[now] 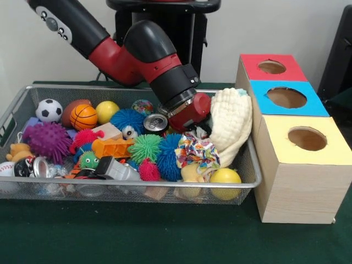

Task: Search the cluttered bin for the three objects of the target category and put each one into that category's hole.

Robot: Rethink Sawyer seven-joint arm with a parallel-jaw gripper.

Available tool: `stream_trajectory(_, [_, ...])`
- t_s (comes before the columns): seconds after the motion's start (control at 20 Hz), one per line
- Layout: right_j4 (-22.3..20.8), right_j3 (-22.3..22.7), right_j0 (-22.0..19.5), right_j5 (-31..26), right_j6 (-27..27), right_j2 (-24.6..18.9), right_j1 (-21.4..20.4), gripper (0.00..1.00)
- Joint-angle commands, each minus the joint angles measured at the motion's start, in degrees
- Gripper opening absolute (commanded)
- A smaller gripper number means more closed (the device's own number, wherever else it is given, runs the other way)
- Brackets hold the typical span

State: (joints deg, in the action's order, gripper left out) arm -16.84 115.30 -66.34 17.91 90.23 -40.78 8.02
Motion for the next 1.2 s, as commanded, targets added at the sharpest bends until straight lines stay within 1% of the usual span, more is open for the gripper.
stream_trajectory(0.05, [7.7, -15.8, 12.3, 0.1, 10.6, 5.7, -2.2, 0.00])
stream_trajectory(0.1, [9.4, -14.7, 13.5, -0.3, 11.1, 6.9, -4.3, 0.00])
stream_trajectory(0.15, [11.4, -13.2, 15.1, -1.5, 11.3, 8.7, -7.3, 0.00])
stream_trajectory(0.2, [14.4, -11.4, 18.0, -3.1, 11.6, 11.9, -11.8, 0.00])
stream_trajectory(0.3, [21.0, -8.1, 26.5, -9.7, 10.5, 22.0, -22.5, 0.00])
stream_trajectory(0.35, [23.9, -7.2, 31.6, -13.4, 9.2, 28.4, -27.1, 0.00])
stream_trajectory(0.4, [26.2, -7.8, 37.1, -18.3, 7.2, 35.6, -30.4, 0.00])
stream_trajectory(0.45, [27.7, -8.9, 42.2, -22.2, 5.4, 42.3, -32.2, 0.00])
stream_trajectory(0.5, [28.7, -10.9, 47.3, -26.7, 4.0, 49.2, -32.9, 0.00])
stream_trajectory(0.55, [28.9, -13.6, 52.1, -31.1, 2.8, 55.7, -32.4, 0.00])
stream_trajectory(0.6, [28.4, -16.1, 55.9, -34.7, 2.0, 61.1, -31.5, 0.00])
stream_trajectory(0.7, [25.3, -20.4, 60.8, -41.0, 1.3, 68.4, -29.8, 0.00])
stream_trajectory(0.8, [20.5, -23.7, 63.5, -44.7, 0.8, 72.6, -29.0, 0.00])
stream_trajectory(0.85, [17.3, -25.0, 63.0, -45.7, -0.1, 72.7, -29.3, 0.00])
stream_trajectory(0.95, [10.3, -26.7, 62.1, -45.8, -3.7, 71.6, -30.8, 0.00])
stream_trajectory(1.0, [5.5, -27.5, 61.6, -44.8, -7.6, 70.4, -31.6, 0.00])
stream_trajectory(1.05, [1.5, -28.9, 61.4, -45.9, -11.0, 69.7, -31.8, 0.00])
stream_trajectory(1.15, [-1.9, -29.4, 59.2, -47.8, -12.7, 67.0, -34.3, 0.00])
stream_trajectory(1.2, [-3.0, -29.6, 58.7, -47.6, -11.3, 66.8, -35.1, 0.00])
